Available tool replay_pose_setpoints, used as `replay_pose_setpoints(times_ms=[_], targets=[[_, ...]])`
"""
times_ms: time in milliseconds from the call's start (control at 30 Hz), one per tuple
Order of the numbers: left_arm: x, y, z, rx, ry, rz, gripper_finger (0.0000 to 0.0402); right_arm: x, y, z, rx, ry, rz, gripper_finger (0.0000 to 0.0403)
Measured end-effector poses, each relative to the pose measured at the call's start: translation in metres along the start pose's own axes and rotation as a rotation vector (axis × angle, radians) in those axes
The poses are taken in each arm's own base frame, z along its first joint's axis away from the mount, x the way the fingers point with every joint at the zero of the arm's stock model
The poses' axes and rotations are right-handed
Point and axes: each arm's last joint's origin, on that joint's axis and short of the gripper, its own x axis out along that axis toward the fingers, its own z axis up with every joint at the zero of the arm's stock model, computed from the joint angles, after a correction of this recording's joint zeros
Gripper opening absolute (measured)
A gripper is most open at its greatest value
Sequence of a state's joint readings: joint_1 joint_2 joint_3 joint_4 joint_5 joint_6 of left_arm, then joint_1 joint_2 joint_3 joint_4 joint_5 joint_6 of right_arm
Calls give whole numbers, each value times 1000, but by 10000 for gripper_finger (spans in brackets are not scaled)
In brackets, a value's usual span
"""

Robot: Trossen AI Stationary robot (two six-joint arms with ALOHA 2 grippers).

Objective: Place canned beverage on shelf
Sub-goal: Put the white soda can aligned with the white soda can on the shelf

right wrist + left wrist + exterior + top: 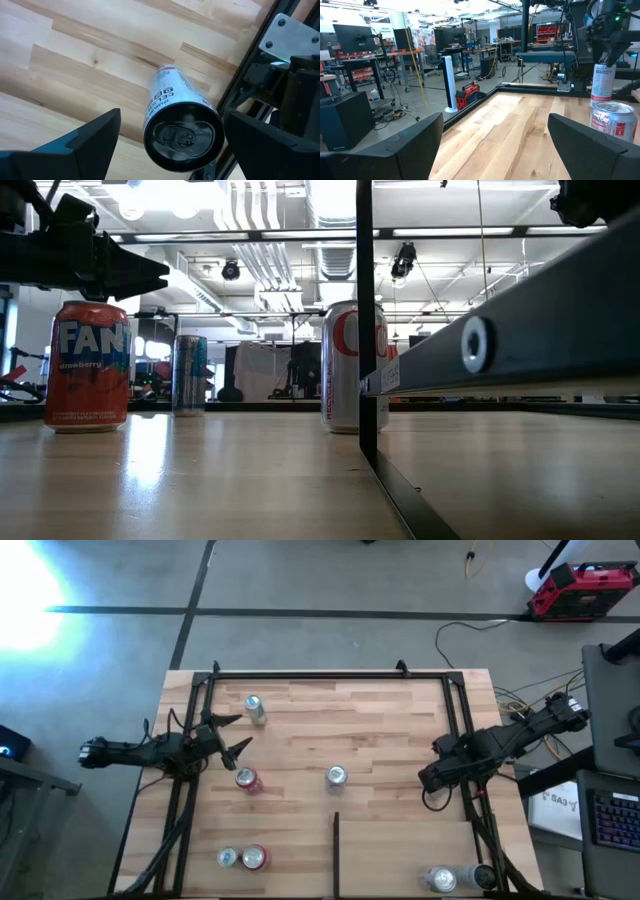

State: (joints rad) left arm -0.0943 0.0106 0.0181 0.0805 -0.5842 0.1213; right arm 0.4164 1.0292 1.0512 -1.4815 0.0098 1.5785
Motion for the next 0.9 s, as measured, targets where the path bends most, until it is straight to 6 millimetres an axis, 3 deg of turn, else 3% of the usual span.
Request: replay_pose_setpoints(times_ms=[667, 900], targets=[[0, 0, 0, 0, 0, 0, 343, 18, 1, -3, 58, 91, -19, 333], [0, 0, 0, 1, 0, 0, 343, 23, 0, -3, 148, 92, -53, 307]])
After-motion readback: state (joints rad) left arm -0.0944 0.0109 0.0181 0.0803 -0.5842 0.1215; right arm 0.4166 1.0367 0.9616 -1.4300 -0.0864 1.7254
